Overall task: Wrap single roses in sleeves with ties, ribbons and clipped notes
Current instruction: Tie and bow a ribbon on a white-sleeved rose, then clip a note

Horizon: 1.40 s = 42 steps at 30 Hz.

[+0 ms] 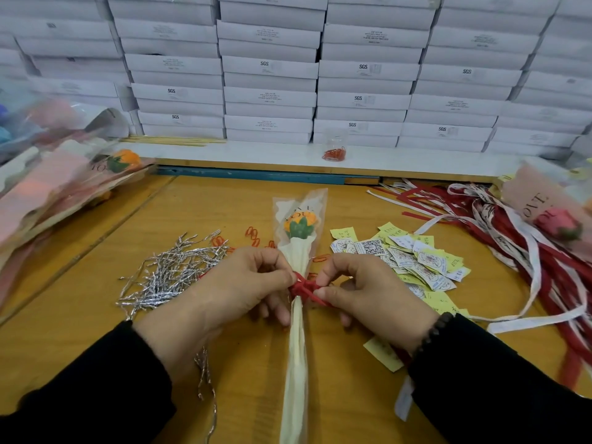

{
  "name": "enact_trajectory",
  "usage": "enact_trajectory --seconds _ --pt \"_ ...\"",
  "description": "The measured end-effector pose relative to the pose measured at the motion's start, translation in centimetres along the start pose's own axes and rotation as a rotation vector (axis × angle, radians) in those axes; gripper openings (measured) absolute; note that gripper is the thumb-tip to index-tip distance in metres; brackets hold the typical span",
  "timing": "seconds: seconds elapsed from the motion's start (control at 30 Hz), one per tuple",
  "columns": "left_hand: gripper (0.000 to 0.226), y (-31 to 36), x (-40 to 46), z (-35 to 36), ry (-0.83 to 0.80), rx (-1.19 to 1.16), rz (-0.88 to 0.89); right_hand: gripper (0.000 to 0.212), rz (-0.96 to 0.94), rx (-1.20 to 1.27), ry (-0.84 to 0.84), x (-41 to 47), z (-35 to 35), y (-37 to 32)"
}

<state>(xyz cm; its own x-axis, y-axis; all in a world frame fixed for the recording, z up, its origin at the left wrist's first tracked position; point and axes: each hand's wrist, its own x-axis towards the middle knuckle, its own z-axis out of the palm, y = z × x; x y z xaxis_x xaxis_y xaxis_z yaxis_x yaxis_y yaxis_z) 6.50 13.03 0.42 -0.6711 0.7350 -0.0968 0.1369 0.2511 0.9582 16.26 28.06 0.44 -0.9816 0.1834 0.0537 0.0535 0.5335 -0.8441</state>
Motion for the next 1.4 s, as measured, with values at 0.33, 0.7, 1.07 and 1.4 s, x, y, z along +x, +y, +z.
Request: enact_trajectory --seconds 0.33,0.7,1.07,1.4 --pt "0.026 0.5 0.1 -0.6 0.096 0.269 0.039 0.009 0.088 -0.091 -0.056 0.1 -1.0 0.1" --pt "0.022 0.2 0.2 -1.3 0.103 0.523 0.070 0.021 0.151 -0.156 -0.145 0.2 -1.9 -0.1" --pt "0.025 0.0 0.1 -1.6 0.148 0.630 0.044 0.019 0.210 -0.094 -0.152 0.1 -2.1 -0.3" --pt "0.021 0.3 -0.1 -1.9 0.145 0.492 0.045 0.019 0.211 0.158 -0.127 0.0 -2.3 -0.5"
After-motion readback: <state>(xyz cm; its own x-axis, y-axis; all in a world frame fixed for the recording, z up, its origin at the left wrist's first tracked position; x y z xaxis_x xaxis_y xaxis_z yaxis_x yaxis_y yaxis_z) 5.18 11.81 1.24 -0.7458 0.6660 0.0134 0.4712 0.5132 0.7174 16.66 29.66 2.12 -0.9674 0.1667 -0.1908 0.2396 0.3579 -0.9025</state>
